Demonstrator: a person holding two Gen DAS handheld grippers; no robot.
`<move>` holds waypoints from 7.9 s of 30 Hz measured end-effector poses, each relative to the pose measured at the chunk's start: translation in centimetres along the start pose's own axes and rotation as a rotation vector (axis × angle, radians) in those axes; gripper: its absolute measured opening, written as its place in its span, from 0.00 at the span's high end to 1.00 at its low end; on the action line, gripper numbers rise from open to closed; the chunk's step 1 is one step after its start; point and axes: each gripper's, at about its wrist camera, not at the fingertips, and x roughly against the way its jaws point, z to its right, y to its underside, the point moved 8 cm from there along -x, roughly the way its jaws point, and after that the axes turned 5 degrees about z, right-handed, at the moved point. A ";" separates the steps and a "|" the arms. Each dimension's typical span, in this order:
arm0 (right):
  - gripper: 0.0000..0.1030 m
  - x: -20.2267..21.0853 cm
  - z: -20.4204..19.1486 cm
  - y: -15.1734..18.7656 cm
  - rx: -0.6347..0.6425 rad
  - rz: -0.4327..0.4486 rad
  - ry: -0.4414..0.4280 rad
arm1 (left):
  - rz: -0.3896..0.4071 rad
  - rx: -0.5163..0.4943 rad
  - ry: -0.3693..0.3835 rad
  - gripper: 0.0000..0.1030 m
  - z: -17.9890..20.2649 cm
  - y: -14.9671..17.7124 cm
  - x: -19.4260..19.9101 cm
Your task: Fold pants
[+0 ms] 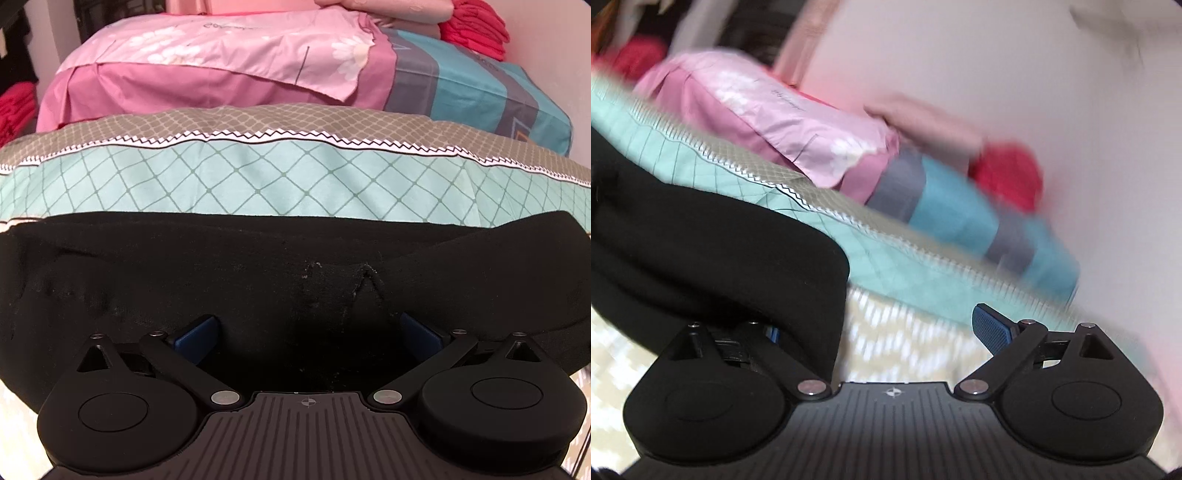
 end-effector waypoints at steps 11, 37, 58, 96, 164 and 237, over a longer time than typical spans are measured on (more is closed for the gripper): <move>0.05 5.7 -2.3 -1.0 0.358 0.163 -0.189 | -0.035 0.005 0.009 0.00 -0.2 -0.3 -0.2; 0.16 1.4 -5.6 -5.8 -0.175 -0.107 -0.440 | 0.071 0.077 0.188 0.00 -4.6 -2.1 6.6; 0.07 0.2 -7.2 -5.5 -0.142 -0.217 -0.414 | -0.058 0.221 -0.105 0.00 -12.3 3.7 6.7; 0.07 6.3 -43.5 -18.7 0.323 0.019 -0.642 | -0.110 0.423 -0.482 0.00 -33.7 12.6 14.3; 0.40 -4.3 4.4 -4.2 -0.823 -0.213 -0.180 | -0.020 0.128 0.294 0.00 -0.6 -1.0 5.7; 0.18 22.9 4.8 8.6 -0.905 -0.550 -0.171 | -0.138 -0.197 0.038 0.00 0.9 17.6 22.3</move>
